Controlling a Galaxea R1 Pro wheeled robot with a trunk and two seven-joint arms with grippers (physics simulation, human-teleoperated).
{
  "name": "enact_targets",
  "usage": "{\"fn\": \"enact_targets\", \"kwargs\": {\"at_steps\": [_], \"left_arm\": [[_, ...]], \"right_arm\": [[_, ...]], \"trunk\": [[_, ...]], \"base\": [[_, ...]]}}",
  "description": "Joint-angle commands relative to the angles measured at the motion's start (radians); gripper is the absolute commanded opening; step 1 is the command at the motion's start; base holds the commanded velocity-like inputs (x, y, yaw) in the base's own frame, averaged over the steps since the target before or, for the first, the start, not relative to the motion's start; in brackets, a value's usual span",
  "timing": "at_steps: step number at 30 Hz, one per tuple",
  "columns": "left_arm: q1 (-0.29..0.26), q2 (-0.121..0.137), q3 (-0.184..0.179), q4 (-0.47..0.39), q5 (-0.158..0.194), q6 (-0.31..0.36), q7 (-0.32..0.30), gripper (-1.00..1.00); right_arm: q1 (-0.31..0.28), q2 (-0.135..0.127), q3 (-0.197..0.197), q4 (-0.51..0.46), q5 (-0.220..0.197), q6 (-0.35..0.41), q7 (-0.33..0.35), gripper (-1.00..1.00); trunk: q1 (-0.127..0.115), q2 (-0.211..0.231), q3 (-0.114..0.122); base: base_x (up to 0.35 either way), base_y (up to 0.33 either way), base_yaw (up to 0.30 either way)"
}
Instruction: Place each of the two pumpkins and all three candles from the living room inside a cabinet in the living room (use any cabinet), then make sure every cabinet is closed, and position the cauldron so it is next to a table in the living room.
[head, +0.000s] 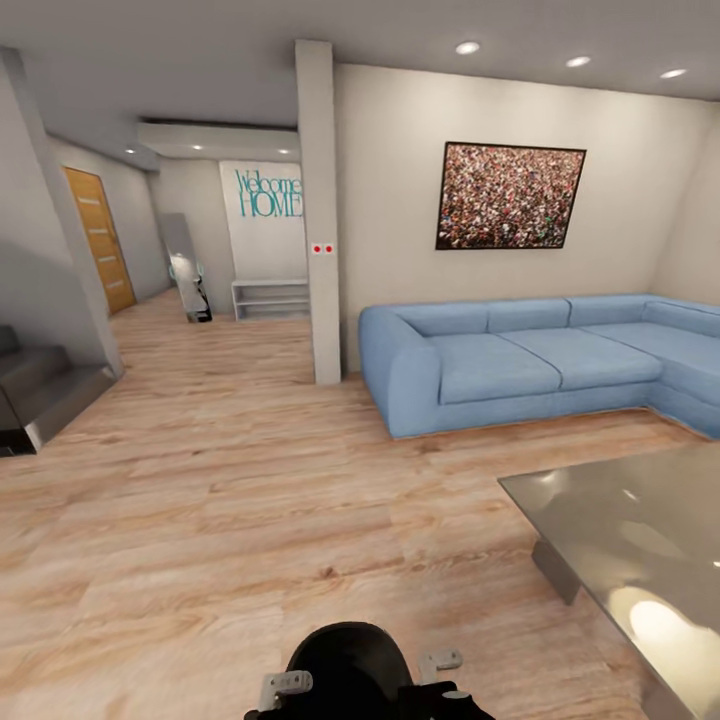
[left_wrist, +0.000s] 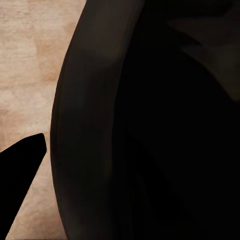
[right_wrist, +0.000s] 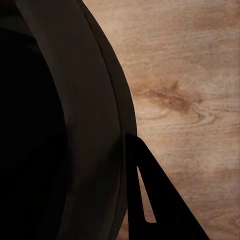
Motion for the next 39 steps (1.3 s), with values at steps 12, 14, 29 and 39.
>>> {"fn": "enact_targets", "kwargs": {"at_steps": [12, 14, 29, 39], "left_arm": [[-0.001, 0.001, -0.002, -0.005, 0.007, 0.0, 0.003, -1.0], [-0.001, 0.001, -0.002, -0.005, 0.007, 0.0, 0.002, -1.0], [-0.001, 0.001, -0.002, -0.005, 0.008, 0.0, 0.002, -1.0], [-0.001, 0.001, -0.002, -0.005, 0.008, 0.0, 0.002, -1.0]], "right_arm": [[-0.001, 0.0, 0.003, 0.001, -0.001, 0.004, -0.009, -1.0], [-0.001, 0.0, 0.003, 0.001, -0.001, 0.004, -0.009, -1.0], [-0.001, 0.0, 0.003, 0.001, -0.001, 0.004, -0.009, -1.0], [-0.001, 0.0, 0.003, 0.001, -0.001, 0.004, -0.009, -1.0]], "trunk": [[0.0, 0.0, -0.001], [0.0, 0.0, -0.001], [0.0, 0.0, -0.001], [0.0, 0.0, -0.001]], "base": [[0.246, 0.084, -0.036], [0.096, 0.005, -0.234], [0.008, 0.065, -0.27], [0.0, 0.084, -0.273]]}}
